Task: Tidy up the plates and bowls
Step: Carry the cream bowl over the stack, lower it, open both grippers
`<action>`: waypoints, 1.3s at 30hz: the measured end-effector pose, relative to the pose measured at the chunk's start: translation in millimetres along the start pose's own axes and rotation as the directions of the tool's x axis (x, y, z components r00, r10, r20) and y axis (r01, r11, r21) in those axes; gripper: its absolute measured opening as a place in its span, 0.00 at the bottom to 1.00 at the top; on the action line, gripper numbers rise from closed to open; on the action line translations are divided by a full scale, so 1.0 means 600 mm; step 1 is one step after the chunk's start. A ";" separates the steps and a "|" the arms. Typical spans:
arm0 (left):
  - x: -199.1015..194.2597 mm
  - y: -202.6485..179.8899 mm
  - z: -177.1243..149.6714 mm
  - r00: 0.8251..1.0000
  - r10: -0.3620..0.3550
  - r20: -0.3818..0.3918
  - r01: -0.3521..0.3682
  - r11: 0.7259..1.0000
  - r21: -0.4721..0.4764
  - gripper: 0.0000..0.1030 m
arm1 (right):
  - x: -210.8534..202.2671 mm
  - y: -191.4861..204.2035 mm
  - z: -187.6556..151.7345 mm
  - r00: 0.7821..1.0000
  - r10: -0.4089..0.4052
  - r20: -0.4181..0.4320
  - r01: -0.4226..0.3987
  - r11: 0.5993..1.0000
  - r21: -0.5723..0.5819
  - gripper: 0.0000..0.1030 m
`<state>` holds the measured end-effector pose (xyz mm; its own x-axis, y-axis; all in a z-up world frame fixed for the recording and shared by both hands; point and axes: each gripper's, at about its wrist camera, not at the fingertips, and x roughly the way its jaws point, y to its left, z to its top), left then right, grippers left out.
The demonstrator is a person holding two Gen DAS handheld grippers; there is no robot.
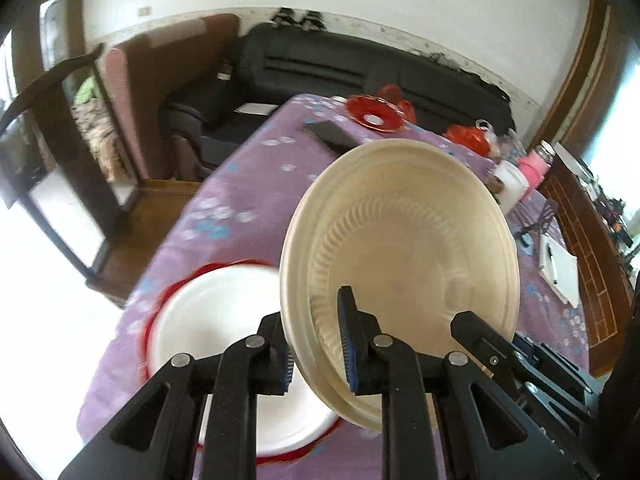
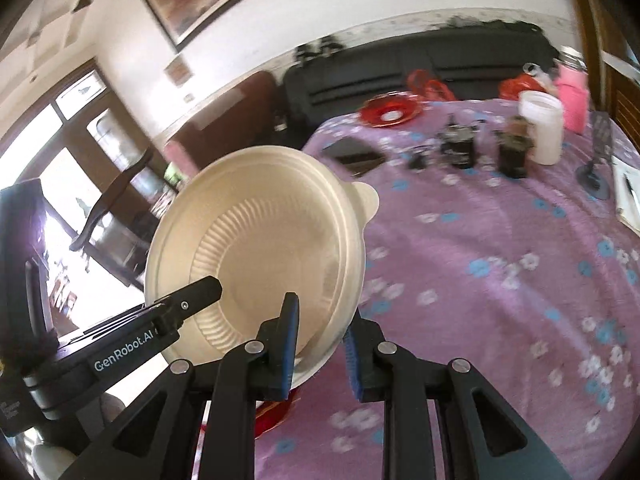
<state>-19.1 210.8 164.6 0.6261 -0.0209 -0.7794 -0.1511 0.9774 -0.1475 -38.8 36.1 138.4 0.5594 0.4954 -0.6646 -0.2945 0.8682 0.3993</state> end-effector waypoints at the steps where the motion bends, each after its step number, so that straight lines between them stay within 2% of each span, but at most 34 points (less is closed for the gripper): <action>1: -0.008 0.014 -0.008 1.000 0.012 0.006 -0.012 1.000 -0.008 0.18 | 0.005 0.016 -0.008 1.000 0.007 -0.008 -0.007 1.000 -0.014 0.23; 5: -0.020 0.072 -0.039 0.999 0.040 0.010 -0.040 0.998 -0.056 0.18 | 0.030 0.051 -0.033 0.999 0.028 -0.044 -0.030 0.999 -0.035 0.23; 9: 0.000 0.107 -0.065 0.997 0.071 -0.004 -0.071 0.993 -0.091 0.18 | 0.062 0.081 -0.057 0.997 0.009 -0.080 -0.015 0.998 -0.067 0.23; 16: 0.030 0.145 -0.092 0.997 0.071 -0.042 -0.076 0.988 -0.135 0.18 | 0.100 0.103 -0.082 0.993 -0.040 -0.115 0.026 0.993 -0.117 0.23; 21: 0.033 0.158 -0.098 0.997 0.068 -0.030 -0.072 0.985 -0.158 0.18 | 0.111 0.114 -0.086 0.993 -0.061 -0.101 0.045 0.987 -0.152 0.23; 22: 0.030 0.158 -0.099 0.997 0.075 -0.023 -0.078 0.984 -0.158 0.20 | 0.112 0.115 -0.086 0.993 -0.061 -0.097 0.045 0.987 -0.157 0.24; 24: 0.023 0.157 -0.101 0.997 0.082 -0.004 -0.082 0.986 -0.146 0.32 | 0.111 0.121 -0.087 0.994 -0.068 -0.085 0.052 0.983 -0.174 0.24; 25: 0.017 0.154 -0.103 0.996 0.086 0.011 -0.083 0.986 -0.144 0.45 | 0.109 0.126 -0.088 0.994 -0.073 -0.078 0.058 0.982 -0.182 0.24; 26: 0.011 0.154 -0.104 0.995 0.094 0.031 -0.089 0.986 -0.144 0.52 | 0.107 0.130 -0.088 0.995 -0.082 -0.062 0.068 0.978 -0.198 0.24; 32: -0.031 0.152 -0.108 0.980 0.144 0.135 -0.126 0.983 -0.132 0.60 | 0.090 0.143 -0.083 0.996 -0.089 -0.004 0.085 0.969 -0.233 0.28; 37: -0.074 0.152 -0.122 0.963 0.160 0.217 -0.129 0.980 -0.150 0.68 | 0.058 0.135 -0.077 0.997 -0.057 0.060 0.067 0.978 -0.195 0.49; 39: -0.093 0.147 -0.129 0.952 0.174 0.253 -0.138 0.979 -0.153 0.72 | 0.047 0.131 -0.077 0.996 -0.051 0.075 0.065 0.980 -0.186 0.50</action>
<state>-126.5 281.6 147.7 0.7633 0.2032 -0.6133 -0.3512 0.9273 -0.1298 -81.9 119.7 121.8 0.6301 0.4467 -0.6351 -0.3971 0.8883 0.2308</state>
